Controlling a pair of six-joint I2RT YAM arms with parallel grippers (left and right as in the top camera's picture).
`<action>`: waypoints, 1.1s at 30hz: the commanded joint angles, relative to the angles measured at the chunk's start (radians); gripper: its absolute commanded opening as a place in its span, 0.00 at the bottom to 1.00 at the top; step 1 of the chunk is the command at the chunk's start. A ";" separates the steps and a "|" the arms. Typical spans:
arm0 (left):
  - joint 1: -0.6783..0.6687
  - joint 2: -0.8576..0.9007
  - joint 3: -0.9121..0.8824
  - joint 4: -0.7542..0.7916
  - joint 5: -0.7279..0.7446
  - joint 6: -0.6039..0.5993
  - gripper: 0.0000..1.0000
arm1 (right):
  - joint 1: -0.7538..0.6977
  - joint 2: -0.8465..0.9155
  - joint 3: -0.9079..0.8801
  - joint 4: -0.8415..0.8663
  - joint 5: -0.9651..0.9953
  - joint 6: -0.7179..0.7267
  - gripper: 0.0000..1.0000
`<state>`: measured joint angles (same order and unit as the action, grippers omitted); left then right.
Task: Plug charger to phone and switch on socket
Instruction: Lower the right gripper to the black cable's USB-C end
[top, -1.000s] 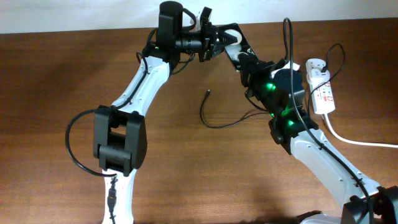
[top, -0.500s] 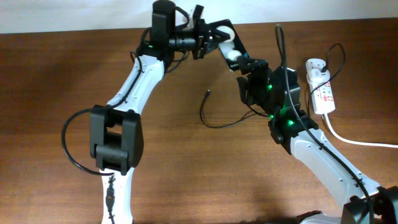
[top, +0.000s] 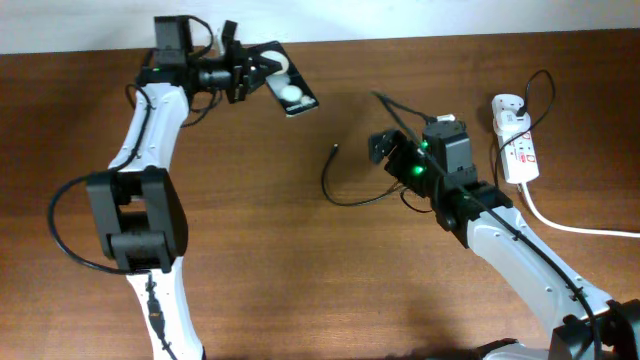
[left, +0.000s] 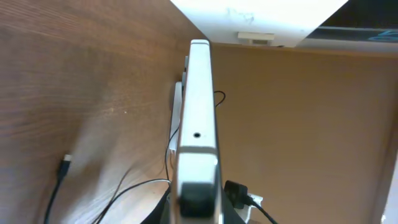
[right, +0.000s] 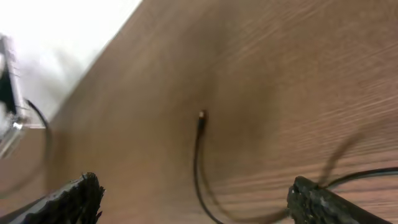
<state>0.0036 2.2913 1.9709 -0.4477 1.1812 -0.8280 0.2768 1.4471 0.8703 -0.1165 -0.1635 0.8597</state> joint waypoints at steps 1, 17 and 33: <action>0.057 -0.002 0.008 -0.015 0.124 0.042 0.00 | 0.004 -0.001 0.009 -0.039 -0.010 -0.162 0.99; 0.183 -0.002 0.008 -0.014 0.106 0.042 0.00 | 0.122 0.500 0.682 -0.484 -0.025 -0.261 0.53; 0.211 -0.002 0.008 -0.024 0.140 0.064 0.00 | 0.214 0.859 0.863 -0.519 0.105 -0.159 0.41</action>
<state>0.2100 2.2917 1.9709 -0.4713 1.2762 -0.8032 0.4816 2.2688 1.7134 -0.6468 -0.0860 0.6926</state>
